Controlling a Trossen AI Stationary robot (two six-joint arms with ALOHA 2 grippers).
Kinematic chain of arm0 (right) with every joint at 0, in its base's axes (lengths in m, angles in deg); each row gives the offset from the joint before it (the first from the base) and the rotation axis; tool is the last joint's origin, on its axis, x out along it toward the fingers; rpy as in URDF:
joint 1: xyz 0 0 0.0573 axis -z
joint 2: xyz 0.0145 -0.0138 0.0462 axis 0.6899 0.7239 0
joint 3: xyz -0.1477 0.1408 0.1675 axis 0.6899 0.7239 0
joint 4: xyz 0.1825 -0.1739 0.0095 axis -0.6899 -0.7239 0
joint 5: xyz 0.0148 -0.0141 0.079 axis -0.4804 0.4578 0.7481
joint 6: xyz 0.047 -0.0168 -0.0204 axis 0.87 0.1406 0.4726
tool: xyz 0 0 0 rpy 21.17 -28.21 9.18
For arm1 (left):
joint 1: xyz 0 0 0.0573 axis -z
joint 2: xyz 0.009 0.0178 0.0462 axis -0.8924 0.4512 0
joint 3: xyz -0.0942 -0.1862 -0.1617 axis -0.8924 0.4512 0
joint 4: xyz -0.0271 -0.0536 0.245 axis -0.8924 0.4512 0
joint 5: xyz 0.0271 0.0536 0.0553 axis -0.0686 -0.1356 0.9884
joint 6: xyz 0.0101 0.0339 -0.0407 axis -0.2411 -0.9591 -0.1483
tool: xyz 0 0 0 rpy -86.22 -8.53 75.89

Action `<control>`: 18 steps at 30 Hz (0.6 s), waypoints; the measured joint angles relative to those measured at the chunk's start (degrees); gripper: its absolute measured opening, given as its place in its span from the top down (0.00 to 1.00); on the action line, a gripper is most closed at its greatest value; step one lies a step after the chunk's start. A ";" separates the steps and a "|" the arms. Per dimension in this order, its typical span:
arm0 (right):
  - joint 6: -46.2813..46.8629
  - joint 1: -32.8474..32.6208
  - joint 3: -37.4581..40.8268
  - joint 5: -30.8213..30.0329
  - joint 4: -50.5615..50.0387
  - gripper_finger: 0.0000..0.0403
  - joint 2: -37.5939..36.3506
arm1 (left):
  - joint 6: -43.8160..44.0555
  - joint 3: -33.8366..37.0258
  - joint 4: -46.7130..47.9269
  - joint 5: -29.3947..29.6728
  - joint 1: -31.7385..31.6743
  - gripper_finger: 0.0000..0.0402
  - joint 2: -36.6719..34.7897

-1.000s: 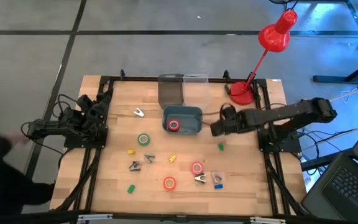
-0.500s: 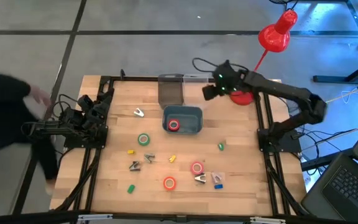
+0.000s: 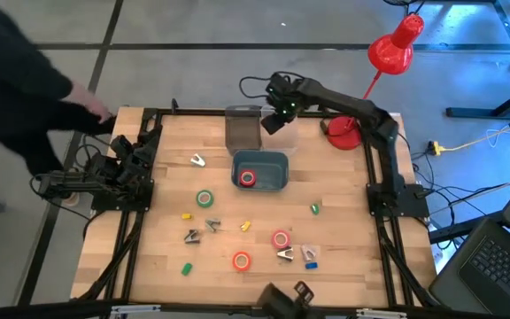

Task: Pick and place Stapler, Stapler remover, tape
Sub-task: Put the pink staple remover into the white bin

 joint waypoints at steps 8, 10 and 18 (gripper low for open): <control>-4.50 0.83 -4.33 0.02 0.58 0.79 8.65 | -1.00 0.00 0.08 0.39 0.00 0.26 -0.01; -4.66 0.90 -4.37 0.02 0.73 0.79 9.73 | -1.05 0.00 0.07 0.40 0.01 0.26 -0.01; -7.27 0.89 -4.53 -2.41 2.01 0.79 12.05 | -1.01 0.00 0.08 0.59 0.02 0.26 0.00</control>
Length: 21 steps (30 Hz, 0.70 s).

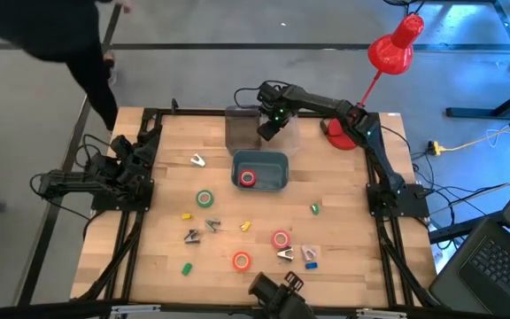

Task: Pick and place Stapler, Stapler remover, tape
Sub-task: Put the pink staple remover into the white bin

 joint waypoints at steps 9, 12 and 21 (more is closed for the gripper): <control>0.03 0.13 0.00 -0.74 -0.44 0.79 0.13 | 0.04 0.00 -0.01 0.00 0.00 0.26 -0.01; 0.22 0.13 0.00 -0.74 -1.34 0.71 0.17 | 0.02 0.00 -0.01 0.00 0.00 0.26 0.00; 3.88 -0.07 -8.15 -1.81 -8.14 0.27 0.28 | 0.04 0.00 -0.01 -0.03 0.00 0.26 0.00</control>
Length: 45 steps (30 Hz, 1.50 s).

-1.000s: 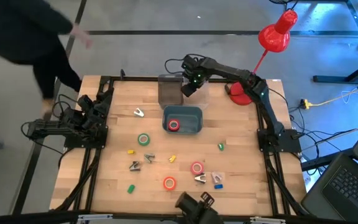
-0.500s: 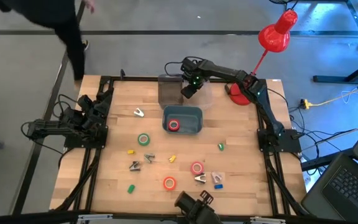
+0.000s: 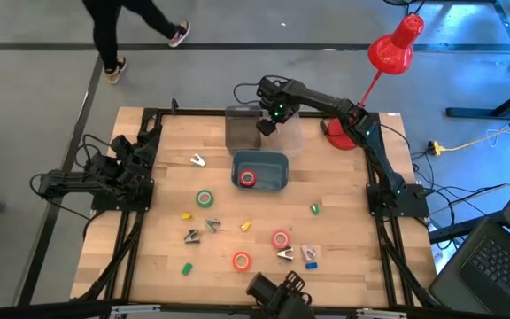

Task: Pick and place Stapler, Stapler remover, tape
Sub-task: Put the pink staple remover into the white bin, then put the left yellow stapler into the black bin

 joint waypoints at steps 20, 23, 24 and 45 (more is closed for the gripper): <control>15.41 -20.65 11.45 -9.17 -20.39 0.47 -33.80 | 0.04 0.00 -0.01 -3.56 0.01 0.26 -0.01; 23.68 -26.44 19.19 -12.82 -19.19 0.48 -40.43 | 0.78 0.00 0.17 -6.33 0.01 0.26 -0.02; 26.06 -28.35 21.73 -14.68 -18.92 0.48 -42.58 | 1.39 -0.03 0.79 -7.57 0.01 0.26 -0.02; 39.14 -33.43 42.33 -19.76 -11.91 0.47 -51.41 | 7.58 -38.95 91.70 -31.54 8.47 0.26 43.06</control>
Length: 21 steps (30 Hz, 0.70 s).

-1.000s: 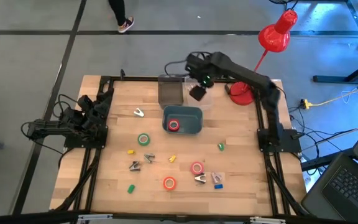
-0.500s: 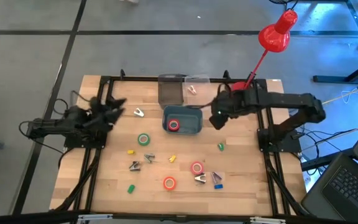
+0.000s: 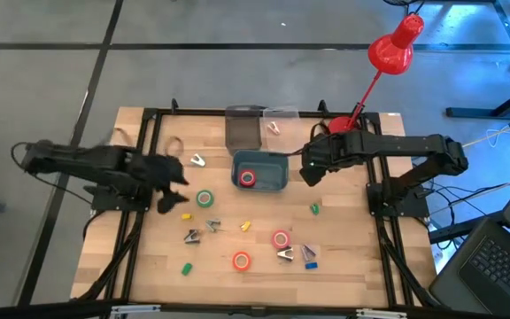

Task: Pick and place Stapler, Stapler remover, tape
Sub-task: Put the left yellow stapler into the black bin

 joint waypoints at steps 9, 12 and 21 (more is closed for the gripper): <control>-1.36 0.03 0.00 -2.04 -0.07 0.47 0.00 | 5.34 0.00 2.40 0.50 8.20 0.26 15.99; -1.39 0.03 0.00 -2.70 -0.04 0.47 0.00 | 5.39 0.09 2.44 1.15 11.38 0.26 18.75; -2.44 0.03 0.00 -3.13 0.04 0.47 -0.02 | 5.47 0.61 0.91 6.99 17.05 0.26 22.78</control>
